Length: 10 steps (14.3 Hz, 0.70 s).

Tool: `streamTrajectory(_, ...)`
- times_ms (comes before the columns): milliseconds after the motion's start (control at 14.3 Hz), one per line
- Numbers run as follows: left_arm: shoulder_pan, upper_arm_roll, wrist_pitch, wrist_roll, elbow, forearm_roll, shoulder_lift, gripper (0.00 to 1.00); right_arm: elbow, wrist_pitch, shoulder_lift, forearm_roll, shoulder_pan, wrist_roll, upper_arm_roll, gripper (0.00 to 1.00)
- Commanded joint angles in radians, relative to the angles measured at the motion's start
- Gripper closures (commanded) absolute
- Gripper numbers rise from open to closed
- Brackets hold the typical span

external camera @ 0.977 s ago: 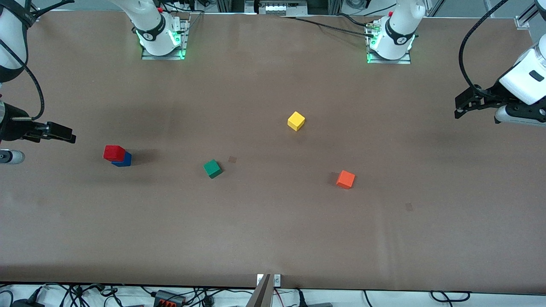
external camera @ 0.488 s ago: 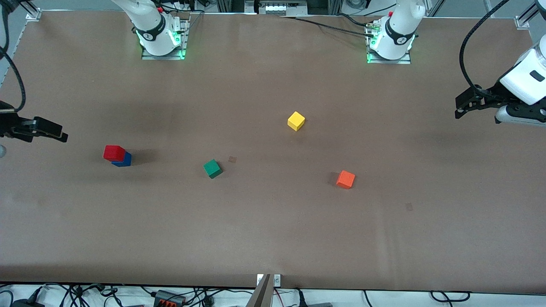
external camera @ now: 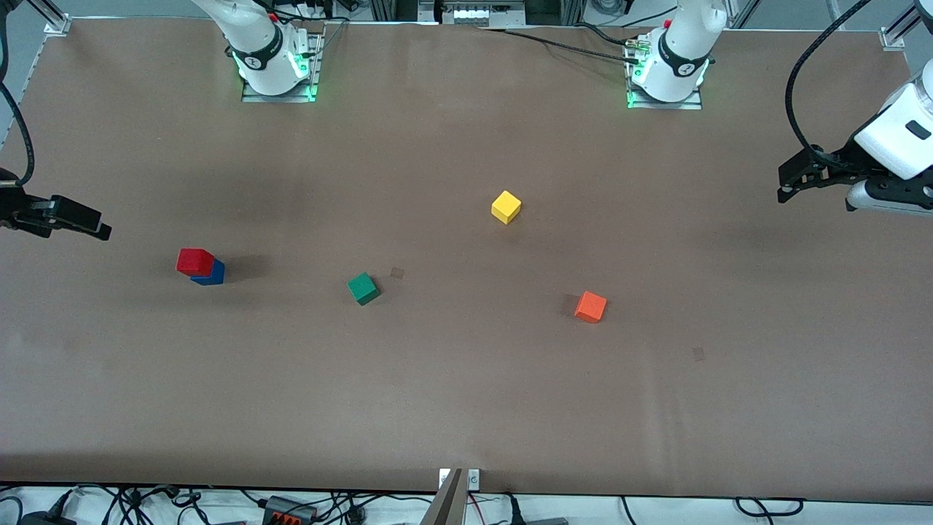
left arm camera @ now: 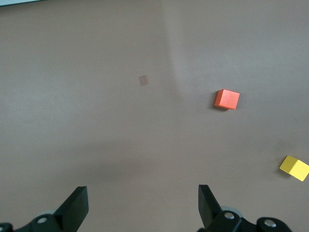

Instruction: Pass red block to right arm, stack on blue

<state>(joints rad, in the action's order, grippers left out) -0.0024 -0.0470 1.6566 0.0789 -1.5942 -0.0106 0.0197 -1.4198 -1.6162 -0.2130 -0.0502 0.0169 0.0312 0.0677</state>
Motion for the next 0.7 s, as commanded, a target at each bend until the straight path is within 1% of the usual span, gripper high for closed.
streamTrajectory(0,0.004,-0.001,-0.024,0.001,0.031,0.012,0.013,0.00,-0.184,-0.085,0.125,0.038,0.011,-0.010,-0.022,0.00)
streamTrajectory(70,0.005,-0.001,-0.024,0.002,0.031,0.012,0.013,0.00,-0.238,-0.123,0.160,0.038,0.009,-0.010,-0.023,0.00)
streamTrajectory(140,0.005,-0.001,-0.024,0.002,0.031,0.012,0.013,0.00,-0.273,-0.134,0.184,0.038,0.009,-0.010,-0.023,0.00)
streamTrajectory(209,0.007,-0.001,-0.024,0.004,0.031,0.012,0.014,0.00,-0.286,-0.130,0.196,0.038,0.009,-0.007,-0.023,0.00)
streamTrajectory(419,0.007,-0.001,-0.024,0.004,0.031,0.012,0.014,0.00,-0.292,-0.126,0.208,0.073,-0.008,0.007,-0.025,0.00)
streamTrajectory(628,0.009,-0.001,-0.024,0.004,0.031,0.012,0.014,0.00,-0.294,-0.108,0.216,0.072,-0.005,0.009,-0.022,0.00)
